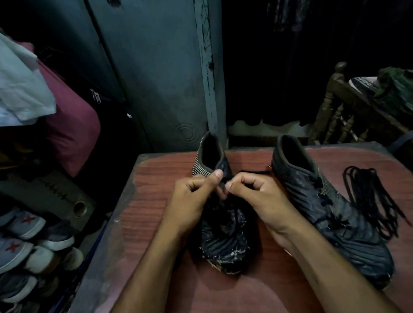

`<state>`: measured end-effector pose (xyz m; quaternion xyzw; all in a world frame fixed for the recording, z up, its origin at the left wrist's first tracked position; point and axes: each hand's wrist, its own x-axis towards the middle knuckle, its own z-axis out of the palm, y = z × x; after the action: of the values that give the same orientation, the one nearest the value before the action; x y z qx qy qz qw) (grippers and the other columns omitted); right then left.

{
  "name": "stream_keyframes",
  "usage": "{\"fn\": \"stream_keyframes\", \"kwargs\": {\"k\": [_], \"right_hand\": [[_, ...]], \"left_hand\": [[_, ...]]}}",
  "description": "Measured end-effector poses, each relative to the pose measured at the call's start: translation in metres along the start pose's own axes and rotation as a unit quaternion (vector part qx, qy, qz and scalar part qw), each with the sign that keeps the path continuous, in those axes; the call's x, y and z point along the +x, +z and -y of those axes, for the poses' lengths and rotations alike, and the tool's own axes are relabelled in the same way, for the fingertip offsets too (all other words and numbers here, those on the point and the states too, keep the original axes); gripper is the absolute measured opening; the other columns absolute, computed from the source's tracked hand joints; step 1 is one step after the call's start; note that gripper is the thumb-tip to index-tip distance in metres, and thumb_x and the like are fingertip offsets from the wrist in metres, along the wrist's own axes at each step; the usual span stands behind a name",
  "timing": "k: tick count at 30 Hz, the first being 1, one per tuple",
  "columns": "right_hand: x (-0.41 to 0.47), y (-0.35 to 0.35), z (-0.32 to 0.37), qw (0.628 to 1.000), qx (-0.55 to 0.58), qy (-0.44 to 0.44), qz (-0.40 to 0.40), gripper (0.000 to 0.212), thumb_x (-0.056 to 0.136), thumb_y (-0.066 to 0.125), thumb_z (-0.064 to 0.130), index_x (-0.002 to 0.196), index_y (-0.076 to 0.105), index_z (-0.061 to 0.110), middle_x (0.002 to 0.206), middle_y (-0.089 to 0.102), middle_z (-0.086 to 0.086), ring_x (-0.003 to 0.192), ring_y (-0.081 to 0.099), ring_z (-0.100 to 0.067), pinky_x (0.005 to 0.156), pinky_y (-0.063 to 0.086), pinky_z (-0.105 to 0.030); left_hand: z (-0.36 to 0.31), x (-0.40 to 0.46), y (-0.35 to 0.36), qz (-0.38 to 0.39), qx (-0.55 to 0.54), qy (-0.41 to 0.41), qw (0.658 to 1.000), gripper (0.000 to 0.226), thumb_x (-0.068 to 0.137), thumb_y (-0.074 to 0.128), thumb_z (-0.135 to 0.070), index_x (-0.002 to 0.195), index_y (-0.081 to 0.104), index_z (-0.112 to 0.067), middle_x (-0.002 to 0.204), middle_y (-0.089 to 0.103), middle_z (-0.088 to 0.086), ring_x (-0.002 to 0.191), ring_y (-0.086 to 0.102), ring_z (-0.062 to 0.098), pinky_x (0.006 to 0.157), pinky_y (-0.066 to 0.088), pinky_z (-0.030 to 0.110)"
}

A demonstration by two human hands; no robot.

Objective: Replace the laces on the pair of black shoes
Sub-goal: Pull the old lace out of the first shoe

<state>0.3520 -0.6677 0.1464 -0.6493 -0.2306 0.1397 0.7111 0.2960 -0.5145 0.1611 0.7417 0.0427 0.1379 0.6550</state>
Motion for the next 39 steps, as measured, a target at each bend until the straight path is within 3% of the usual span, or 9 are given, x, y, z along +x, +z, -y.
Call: {"fn": "stream_keyframes", "kwargs": {"k": [5, 10, 15, 21, 24, 28, 31, 33, 39], "right_hand": [[0.000, 0.000, 0.000, 0.999, -0.047, -0.018, 0.013, 0.015, 0.078, 0.074, 0.035, 0.067, 0.073, 0.024, 0.085, 0.064, 0.001, 0.085, 0.061, -0.009, 0.085, 0.046, -0.027], [0.000, 0.003, 0.001, 0.998, 0.037, 0.028, -0.039, 0.029, 0.087, 0.069, 0.039, 0.070, 0.072, 0.016, 0.087, 0.072, -0.011, 0.084, 0.065, -0.018, 0.086, 0.048, -0.038], [0.001, 0.005, -0.002, 0.999, -0.008, 0.026, -0.034, 0.039, 0.085, 0.068, 0.045, 0.080, 0.073, 0.007, 0.091, 0.075, -0.020, 0.085, 0.069, -0.029, 0.087, 0.054, -0.049], [-0.002, 0.001, 0.005, 0.999, -0.013, -0.016, -0.027, 0.021, 0.081, 0.063, 0.025, 0.066, 0.061, 0.010, 0.070, 0.058, -0.001, 0.072, 0.051, -0.010, 0.071, 0.040, -0.030], [-0.003, 0.002, 0.005, 0.997, -0.057, -0.043, -0.027, 0.028, 0.075, 0.062, 0.036, 0.059, 0.050, 0.016, 0.065, 0.047, 0.005, 0.067, 0.042, -0.007, 0.065, 0.033, -0.029], [-0.001, 0.002, 0.001, 0.997, -0.049, -0.055, -0.026, 0.037, 0.077, 0.059, 0.046, 0.056, 0.050, 0.017, 0.069, 0.051, -0.001, 0.071, 0.048, -0.013, 0.072, 0.037, -0.035], [0.001, 0.003, -0.001, 0.998, -0.015, -0.013, -0.058, 0.047, 0.080, 0.058, 0.058, 0.055, 0.055, 0.019, 0.068, 0.054, -0.011, 0.072, 0.052, -0.017, 0.076, 0.039, -0.038], [0.002, 0.005, -0.003, 0.997, -0.021, 0.018, -0.071, 0.049, 0.079, 0.061, 0.064, 0.055, 0.055, 0.021, 0.062, 0.050, -0.002, 0.066, 0.047, -0.017, 0.072, 0.038, -0.040], [0.002, 0.002, -0.005, 0.993, -0.098, -0.022, -0.055, 0.031, 0.087, 0.068, 0.033, 0.065, 0.062, 0.012, 0.063, 0.061, -0.001, 0.066, 0.053, -0.009, 0.070, 0.043, -0.038]], "left_hand": [[0.003, 0.003, 0.001, -0.028, 0.012, -0.002, 1.000, 0.018, 0.093, 0.073, -0.021, 0.078, 0.081, -0.015, 0.079, 0.068, -0.007, 0.079, 0.065, 0.006, 0.078, 0.048, 0.028], [-0.002, -0.001, -0.005, 0.049, -0.067, 0.016, 0.996, 0.009, 0.087, 0.074, -0.012, 0.081, 0.081, -0.013, 0.090, 0.073, 0.012, 0.088, 0.068, 0.019, 0.087, 0.053, 0.034], [0.001, -0.002, -0.010, 0.155, 0.065, 0.067, 0.983, 0.005, 0.083, 0.081, -0.020, 0.080, 0.081, -0.023, 0.073, 0.053, -0.007, 0.072, 0.049, 0.008, 0.070, 0.040, 0.021], [0.001, 0.001, -0.003, 0.041, -0.012, 0.003, 0.999, 0.036, 0.091, 0.069, -0.043, 0.070, 0.079, -0.016, 0.078, 0.073, 0.004, 0.075, 0.064, 0.014, 0.074, 0.047, 0.032], [0.004, 0.003, 0.003, -0.003, 0.008, 0.007, 1.000, 0.028, 0.087, 0.074, -0.043, 0.074, 0.080, -0.018, 0.078, 0.072, -0.001, 0.077, 0.065, 0.006, 0.075, 0.048, 0.027], [0.008, 0.004, 0.001, 0.004, 0.015, 0.020, 1.000, 0.016, 0.084, 0.078, -0.030, 0.079, 0.080, -0.015, 0.086, 0.063, 0.023, 0.078, 0.057, 0.014, 0.077, 0.044, 0.032], [0.006, 0.002, -0.005, 0.065, -0.005, 0.013, 0.998, 0.010, 0.084, 0.081, -0.020, 0.078, 0.079, -0.014, 0.068, 0.053, 0.002, 0.068, 0.046, 0.010, 0.066, 0.037, 0.025], [0.002, -0.001, -0.007, 0.116, 0.007, 0.019, 0.993, 0.011, 0.081, 0.080, -0.019, 0.079, 0.080, -0.009, 0.066, 0.046, -0.010, 0.064, 0.041, 0.006, 0.062, 0.033, 0.019], [-0.001, -0.003, -0.007, 0.161, 0.050, 0.047, 0.985, 0.018, 0.083, 0.082, -0.030, 0.068, 0.077, -0.023, 0.065, 0.043, 0.001, 0.067, 0.043, 0.011, 0.064, 0.034, 0.021]]}}
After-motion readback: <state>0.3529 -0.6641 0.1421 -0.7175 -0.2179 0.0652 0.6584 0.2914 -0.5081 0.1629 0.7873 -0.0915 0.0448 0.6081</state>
